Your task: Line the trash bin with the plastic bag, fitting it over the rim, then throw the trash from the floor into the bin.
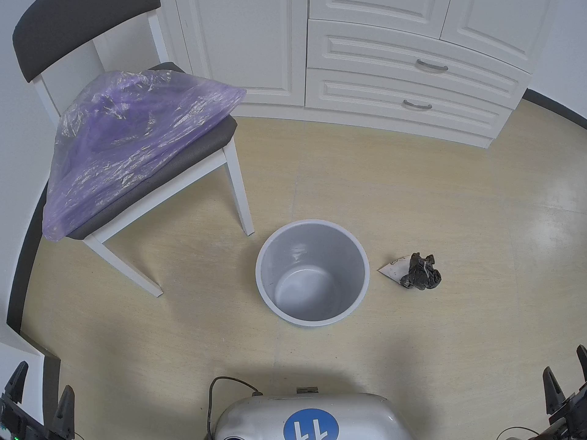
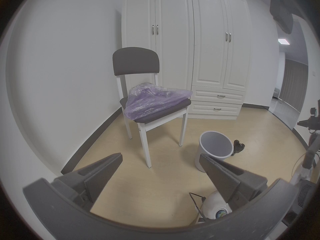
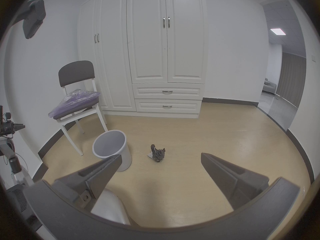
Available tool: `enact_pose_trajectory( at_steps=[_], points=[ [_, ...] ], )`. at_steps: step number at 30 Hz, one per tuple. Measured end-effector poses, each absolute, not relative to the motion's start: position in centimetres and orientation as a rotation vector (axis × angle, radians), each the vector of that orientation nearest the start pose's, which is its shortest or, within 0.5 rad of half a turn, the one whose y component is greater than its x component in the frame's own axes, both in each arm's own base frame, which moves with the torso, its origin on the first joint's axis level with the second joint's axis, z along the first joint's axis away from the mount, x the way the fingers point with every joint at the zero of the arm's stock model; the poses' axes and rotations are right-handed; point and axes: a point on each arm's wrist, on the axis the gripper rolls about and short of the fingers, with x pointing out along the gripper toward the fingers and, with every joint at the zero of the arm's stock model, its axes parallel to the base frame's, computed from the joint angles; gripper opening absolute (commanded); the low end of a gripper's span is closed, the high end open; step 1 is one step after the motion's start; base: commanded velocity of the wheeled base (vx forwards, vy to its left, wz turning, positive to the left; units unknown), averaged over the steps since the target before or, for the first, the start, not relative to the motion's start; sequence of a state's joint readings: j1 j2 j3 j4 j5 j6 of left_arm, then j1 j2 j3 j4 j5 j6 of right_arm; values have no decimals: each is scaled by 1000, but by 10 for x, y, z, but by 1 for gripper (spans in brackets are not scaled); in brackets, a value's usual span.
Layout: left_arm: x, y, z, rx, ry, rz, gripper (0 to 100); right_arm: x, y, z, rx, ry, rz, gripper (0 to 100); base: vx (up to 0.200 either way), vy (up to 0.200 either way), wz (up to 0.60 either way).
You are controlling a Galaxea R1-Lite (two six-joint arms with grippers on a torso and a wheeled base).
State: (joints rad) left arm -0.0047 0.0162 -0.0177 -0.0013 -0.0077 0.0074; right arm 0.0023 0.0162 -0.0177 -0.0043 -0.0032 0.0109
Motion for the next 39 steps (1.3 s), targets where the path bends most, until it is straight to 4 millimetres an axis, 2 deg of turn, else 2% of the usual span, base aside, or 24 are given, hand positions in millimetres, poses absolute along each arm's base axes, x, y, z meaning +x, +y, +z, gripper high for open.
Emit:
enact_pose_trajectory(
  at_steps=[39],
  points=[
    [-23,0,81,23,-4,-16,100,-23,0,81,-35,-1,0,100,0,0,0]
  ],
)
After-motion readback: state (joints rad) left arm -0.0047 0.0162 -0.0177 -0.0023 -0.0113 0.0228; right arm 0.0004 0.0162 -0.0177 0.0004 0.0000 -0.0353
